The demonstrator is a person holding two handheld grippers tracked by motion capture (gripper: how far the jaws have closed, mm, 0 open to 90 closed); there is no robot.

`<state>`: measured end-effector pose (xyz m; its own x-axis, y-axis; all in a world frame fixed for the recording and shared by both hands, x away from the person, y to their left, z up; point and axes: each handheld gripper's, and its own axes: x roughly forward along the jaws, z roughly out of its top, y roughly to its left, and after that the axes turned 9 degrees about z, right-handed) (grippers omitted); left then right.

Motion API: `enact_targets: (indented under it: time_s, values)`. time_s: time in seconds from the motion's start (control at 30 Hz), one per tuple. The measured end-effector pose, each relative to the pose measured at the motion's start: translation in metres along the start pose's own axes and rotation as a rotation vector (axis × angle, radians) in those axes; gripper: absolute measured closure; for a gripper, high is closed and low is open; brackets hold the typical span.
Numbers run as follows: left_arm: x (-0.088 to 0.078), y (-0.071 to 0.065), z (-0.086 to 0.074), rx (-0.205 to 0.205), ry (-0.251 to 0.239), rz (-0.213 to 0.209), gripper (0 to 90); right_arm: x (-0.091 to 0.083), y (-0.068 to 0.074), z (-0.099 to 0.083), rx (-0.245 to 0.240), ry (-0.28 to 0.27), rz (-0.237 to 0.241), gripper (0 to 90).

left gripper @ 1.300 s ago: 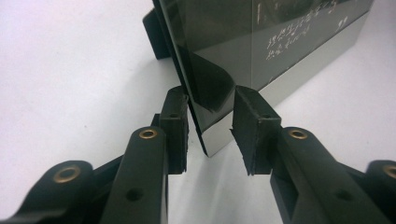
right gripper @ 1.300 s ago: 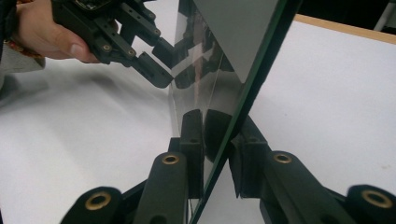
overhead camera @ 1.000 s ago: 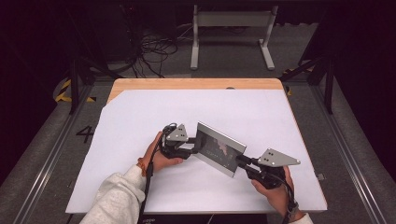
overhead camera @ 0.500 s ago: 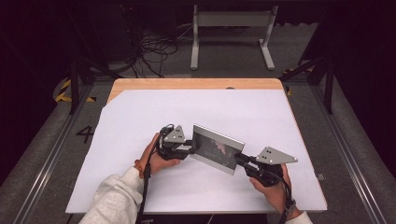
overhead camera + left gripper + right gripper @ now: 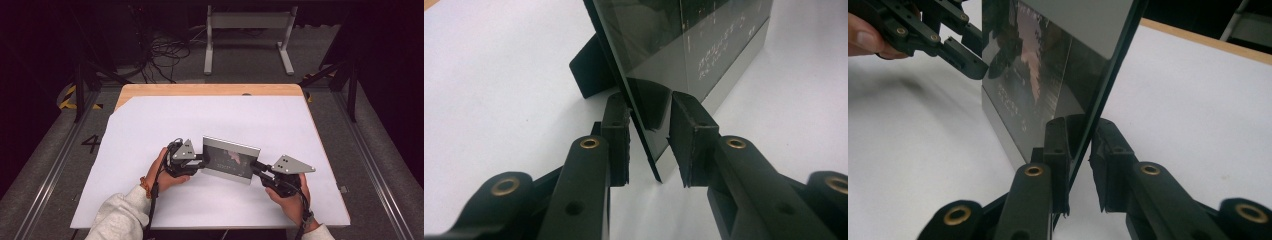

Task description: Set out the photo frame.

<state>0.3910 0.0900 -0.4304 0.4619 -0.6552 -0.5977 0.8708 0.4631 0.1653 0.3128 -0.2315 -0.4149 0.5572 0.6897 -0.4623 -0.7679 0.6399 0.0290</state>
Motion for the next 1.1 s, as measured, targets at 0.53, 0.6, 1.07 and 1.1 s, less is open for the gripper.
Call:
enact_targets:
  time_s: [0.53,0.6,1.07,1.1]
  values:
    - [-0.004,-0.004,-0.009,-0.027,0.025,0.024,75.9,0.008,-0.004,-0.001,0.005,0.014,-0.009,78.7]
    - [-0.004,-0.005,-0.010,-0.027,0.024,0.028,76.0,0.009,-0.005,-0.001,0.009,0.010,-0.008,78.4]
    - [0.012,-0.008,-0.017,-0.022,0.056,-0.007,70.0,0.014,-0.008,-0.008,-0.018,0.091,0.012,78.8]
    - [0.013,-0.009,-0.018,-0.023,0.058,-0.012,69.5,0.015,-0.008,-0.008,-0.017,0.094,0.016,78.4]
